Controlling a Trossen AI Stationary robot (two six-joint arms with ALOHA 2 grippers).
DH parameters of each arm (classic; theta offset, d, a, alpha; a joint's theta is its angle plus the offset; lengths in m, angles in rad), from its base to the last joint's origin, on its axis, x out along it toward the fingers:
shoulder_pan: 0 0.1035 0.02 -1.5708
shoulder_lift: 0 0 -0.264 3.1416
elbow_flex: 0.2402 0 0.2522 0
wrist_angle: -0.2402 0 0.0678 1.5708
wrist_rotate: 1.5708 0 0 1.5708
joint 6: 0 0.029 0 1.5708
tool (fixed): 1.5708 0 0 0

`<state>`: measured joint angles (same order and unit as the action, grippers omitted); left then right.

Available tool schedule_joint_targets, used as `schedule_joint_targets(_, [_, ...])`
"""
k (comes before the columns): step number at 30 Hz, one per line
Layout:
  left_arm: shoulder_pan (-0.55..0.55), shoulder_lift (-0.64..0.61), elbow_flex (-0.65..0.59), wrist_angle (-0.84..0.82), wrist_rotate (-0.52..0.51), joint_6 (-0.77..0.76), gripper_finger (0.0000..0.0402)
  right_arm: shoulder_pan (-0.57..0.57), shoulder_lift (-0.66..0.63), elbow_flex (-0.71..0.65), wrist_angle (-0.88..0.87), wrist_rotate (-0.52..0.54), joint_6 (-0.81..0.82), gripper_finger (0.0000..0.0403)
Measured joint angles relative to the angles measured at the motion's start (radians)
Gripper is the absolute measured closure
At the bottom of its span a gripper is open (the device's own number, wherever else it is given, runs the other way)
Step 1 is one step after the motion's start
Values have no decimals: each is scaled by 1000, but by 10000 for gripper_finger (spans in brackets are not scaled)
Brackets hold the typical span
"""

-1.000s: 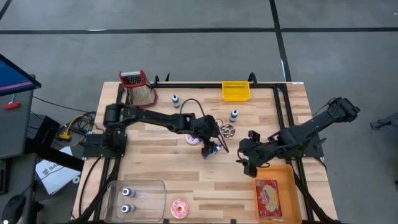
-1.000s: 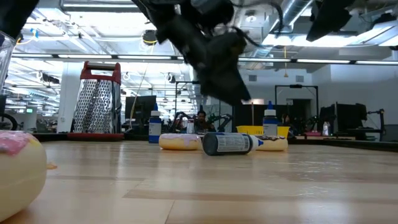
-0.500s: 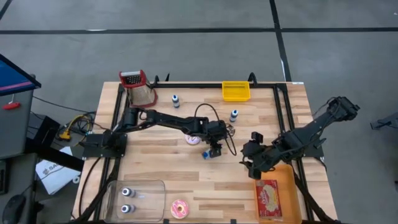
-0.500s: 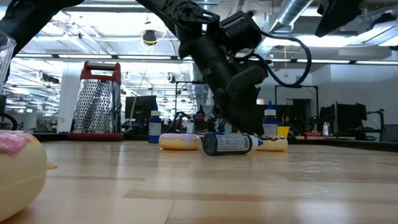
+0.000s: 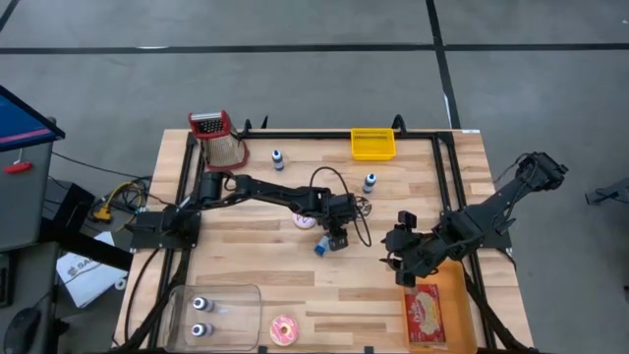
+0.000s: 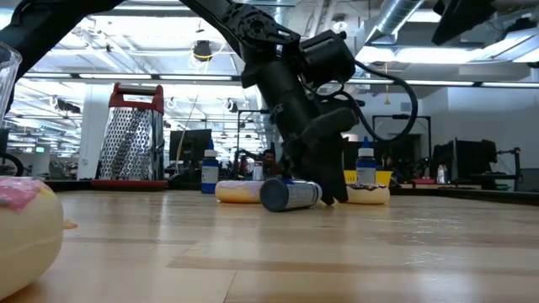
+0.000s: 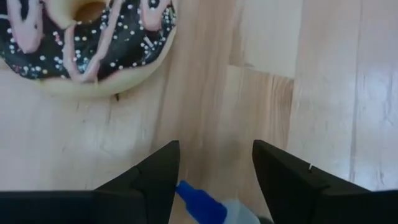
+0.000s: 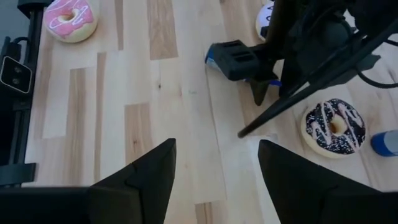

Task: Pick & Place Food Item
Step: Put the bottom blue food coloring bottle into the transparent bin

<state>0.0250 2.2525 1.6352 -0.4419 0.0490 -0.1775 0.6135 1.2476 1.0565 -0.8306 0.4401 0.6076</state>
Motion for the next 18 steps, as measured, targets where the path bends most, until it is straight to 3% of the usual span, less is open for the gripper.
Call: schedule_joint_targets(18, [-43,-12,1,-115,77,-69,246,16,0,0,1,4,11,182])
